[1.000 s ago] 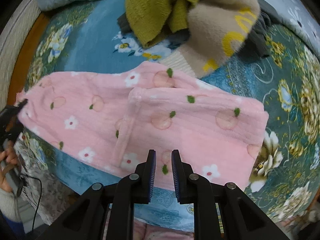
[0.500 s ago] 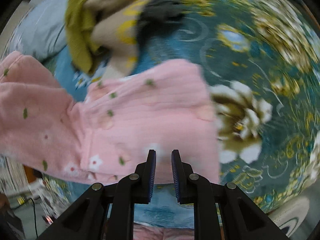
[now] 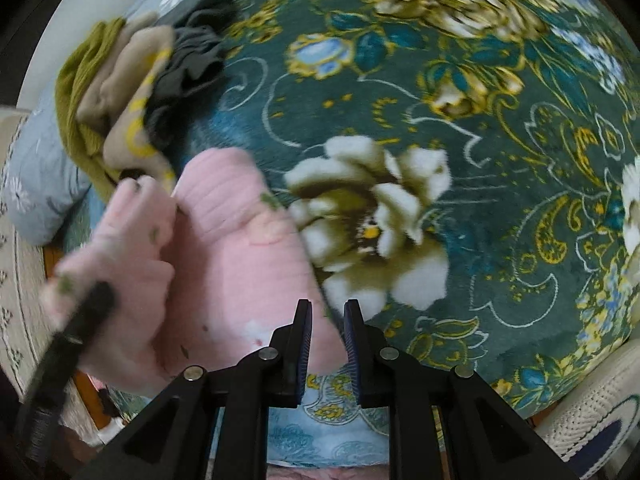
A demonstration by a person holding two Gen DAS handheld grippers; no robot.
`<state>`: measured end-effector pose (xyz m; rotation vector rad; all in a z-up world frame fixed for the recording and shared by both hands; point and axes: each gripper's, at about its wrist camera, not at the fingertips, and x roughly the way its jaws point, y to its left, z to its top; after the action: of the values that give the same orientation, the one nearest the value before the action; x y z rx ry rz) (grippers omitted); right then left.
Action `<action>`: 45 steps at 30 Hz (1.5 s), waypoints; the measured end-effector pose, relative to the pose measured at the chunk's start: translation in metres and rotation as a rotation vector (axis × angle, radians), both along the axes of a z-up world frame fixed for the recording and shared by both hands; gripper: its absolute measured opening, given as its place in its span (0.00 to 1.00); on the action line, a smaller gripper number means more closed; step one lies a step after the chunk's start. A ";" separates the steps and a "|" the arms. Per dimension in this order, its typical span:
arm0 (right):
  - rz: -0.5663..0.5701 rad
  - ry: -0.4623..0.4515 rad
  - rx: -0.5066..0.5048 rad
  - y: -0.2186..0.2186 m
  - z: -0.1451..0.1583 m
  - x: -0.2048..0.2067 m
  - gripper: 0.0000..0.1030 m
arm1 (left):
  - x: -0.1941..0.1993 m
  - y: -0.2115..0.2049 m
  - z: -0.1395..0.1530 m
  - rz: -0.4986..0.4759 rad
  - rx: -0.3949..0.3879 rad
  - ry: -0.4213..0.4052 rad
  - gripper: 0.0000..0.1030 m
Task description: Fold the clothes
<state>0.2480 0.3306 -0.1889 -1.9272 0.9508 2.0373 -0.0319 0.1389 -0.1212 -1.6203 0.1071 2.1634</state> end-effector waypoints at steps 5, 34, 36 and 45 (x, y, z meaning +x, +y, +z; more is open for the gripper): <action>-0.025 0.027 -0.013 0.014 0.003 0.001 0.19 | -0.001 0.013 -0.025 0.006 -0.035 -0.126 0.29; 0.375 0.152 -0.184 -0.076 0.000 -0.106 0.55 | 0.000 -0.215 -0.016 0.681 -0.038 -0.314 0.56; 0.374 0.110 -0.165 -0.075 -0.012 -0.111 0.55 | 0.000 -0.219 -0.019 0.697 -0.036 -0.331 0.56; 0.284 0.182 -0.306 -0.050 -0.007 -0.109 0.24 | -0.004 -0.236 -0.028 0.723 -0.027 -0.379 0.56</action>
<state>0.1389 0.2802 -0.1961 -2.1661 1.1452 2.3782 -0.0356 -0.0973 -0.1492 -2.3030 -0.6593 2.2618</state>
